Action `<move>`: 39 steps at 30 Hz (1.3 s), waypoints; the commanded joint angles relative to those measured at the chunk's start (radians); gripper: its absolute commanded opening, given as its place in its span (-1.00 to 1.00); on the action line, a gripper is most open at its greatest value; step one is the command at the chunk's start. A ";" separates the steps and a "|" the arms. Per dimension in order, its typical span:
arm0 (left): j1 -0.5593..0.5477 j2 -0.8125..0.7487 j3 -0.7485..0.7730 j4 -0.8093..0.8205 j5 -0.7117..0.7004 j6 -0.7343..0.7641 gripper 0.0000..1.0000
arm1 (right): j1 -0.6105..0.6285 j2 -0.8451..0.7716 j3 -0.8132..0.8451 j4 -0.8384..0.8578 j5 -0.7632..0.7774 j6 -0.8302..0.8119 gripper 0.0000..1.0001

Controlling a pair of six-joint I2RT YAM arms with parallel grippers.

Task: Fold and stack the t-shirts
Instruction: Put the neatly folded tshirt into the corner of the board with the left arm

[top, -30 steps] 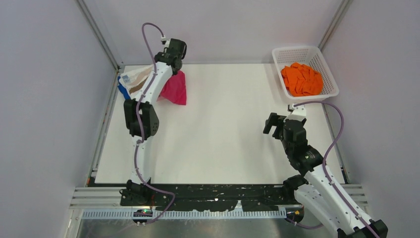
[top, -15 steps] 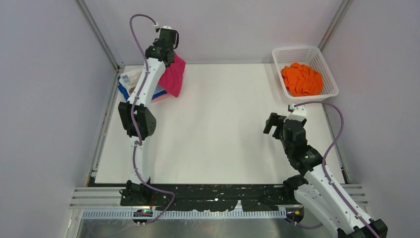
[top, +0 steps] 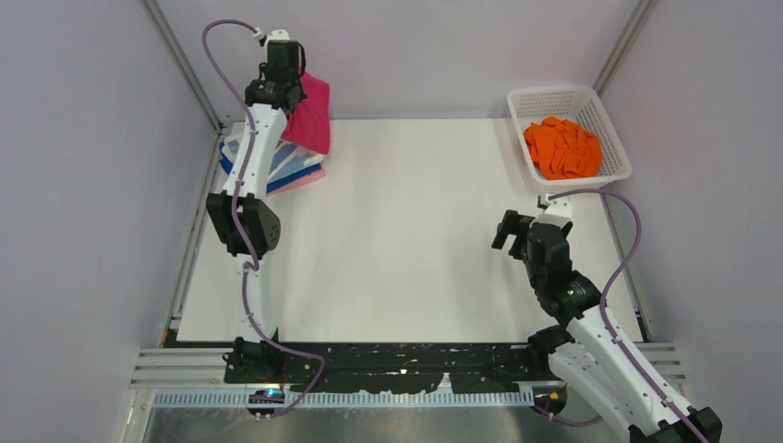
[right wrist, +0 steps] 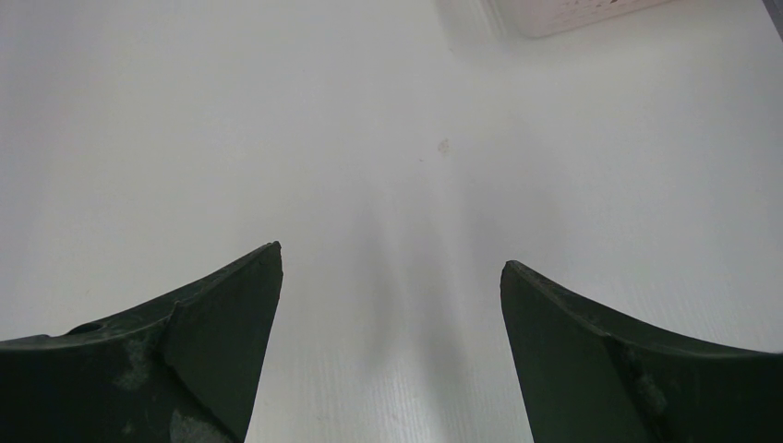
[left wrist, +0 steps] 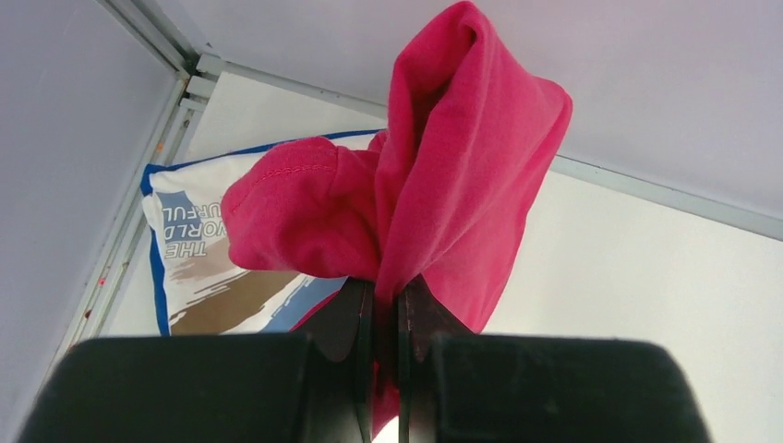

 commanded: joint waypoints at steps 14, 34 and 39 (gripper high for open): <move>0.213 -0.050 -0.169 0.020 0.122 -0.015 -1.00 | -0.004 0.069 0.019 0.036 0.032 0.012 0.91; 0.332 -0.029 -0.275 -0.052 0.202 -0.002 -0.85 | -0.005 0.091 0.026 0.025 0.033 0.014 0.91; 0.371 -0.048 -0.315 -0.057 0.159 -0.020 -0.36 | -0.004 0.088 0.028 0.017 0.036 0.015 0.91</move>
